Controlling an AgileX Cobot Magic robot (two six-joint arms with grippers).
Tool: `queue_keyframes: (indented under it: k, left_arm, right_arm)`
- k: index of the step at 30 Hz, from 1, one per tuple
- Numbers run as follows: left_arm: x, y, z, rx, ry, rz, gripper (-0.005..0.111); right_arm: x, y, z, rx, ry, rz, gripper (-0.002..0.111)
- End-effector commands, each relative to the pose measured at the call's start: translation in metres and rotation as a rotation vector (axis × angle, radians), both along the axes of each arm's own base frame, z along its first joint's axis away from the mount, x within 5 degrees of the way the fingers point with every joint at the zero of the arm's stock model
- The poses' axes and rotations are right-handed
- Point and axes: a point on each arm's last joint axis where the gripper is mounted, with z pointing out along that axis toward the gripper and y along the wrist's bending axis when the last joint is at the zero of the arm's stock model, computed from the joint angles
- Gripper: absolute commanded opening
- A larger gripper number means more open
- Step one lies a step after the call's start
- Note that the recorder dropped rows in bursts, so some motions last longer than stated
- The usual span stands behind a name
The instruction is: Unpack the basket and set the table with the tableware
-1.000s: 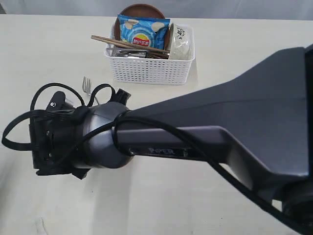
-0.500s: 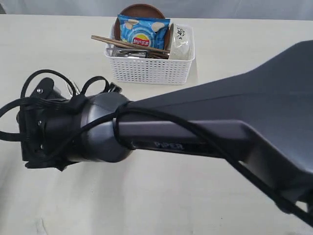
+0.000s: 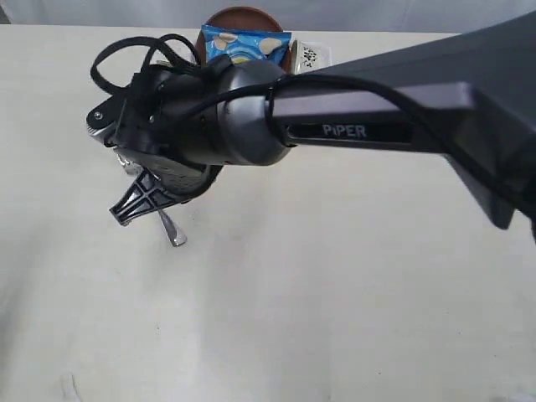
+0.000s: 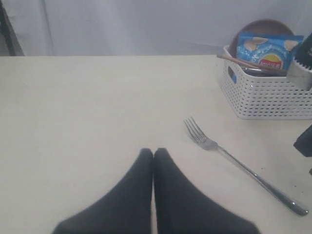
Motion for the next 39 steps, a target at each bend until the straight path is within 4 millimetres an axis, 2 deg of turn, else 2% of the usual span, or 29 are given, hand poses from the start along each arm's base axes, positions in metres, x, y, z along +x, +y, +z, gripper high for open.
queue_keyframes:
  k: [1,8,12,14,18,21,22,25,27,30,35,39]
  left_arm:
    - [0.0,0.0,0.0,0.004,-0.011,0.003,0.0]
    - [0.0,0.0,0.0,0.004,-0.011,0.003,0.0]
    - [0.0,0.0,0.0,0.004,-0.011,0.003,0.0]
    - [0.0,0.0,0.0,0.004,-0.011,0.003,0.0]
    - [0.0,0.0,0.0,0.004,-0.011,0.003,0.0]
    - [0.0,0.0,0.0,0.004,-0.011,0.003,0.0]
    - [0.0,0.0,0.0,0.004,-0.011,0.003,0.0]
    - [0.0,0.0,0.0,0.004,-0.011,0.003,0.0]
    - [0.0,0.0,0.0,0.004,-0.011,0.003,0.0]
    - [0.0,0.0,0.0,0.004,-0.011,0.003,0.0]
    - [0.0,0.0,0.0,0.004,-0.011,0.003,0.0]
    - [0.0,0.0,0.0,0.004,-0.011,0.003,0.0]
  right_arm:
    - [0.004,0.001,-0.017,0.03,0.083,0.006,0.0]
    - [0.001,0.002,-0.042,-0.015,0.144,-0.012,0.0]
    - [-0.013,0.009,-0.045,0.009,0.225,0.01,0.0]
    - [-0.027,0.015,-0.045,0.027,0.296,0.053,0.0]
    - [-0.041,0.024,-0.045,0.077,0.363,0.085,0.0]
    - [-0.046,0.03,-0.035,0.112,0.314,0.134,0.0]
    - [-0.046,0.034,-0.025,0.139,0.259,0.159,0.0]
    - [-0.037,0.049,0.0,0.245,0.138,0.219,0.0]
    - [-0.024,0.064,0.019,0.386,0.058,0.237,0.0]
    - [-0.01,0.071,0.017,0.426,0.034,0.225,0.0]
    - [0.025,0.069,-0.01,0.416,0.042,0.141,0.0]
    - [0.037,0.067,-0.02,0.393,0.054,0.112,0.0]
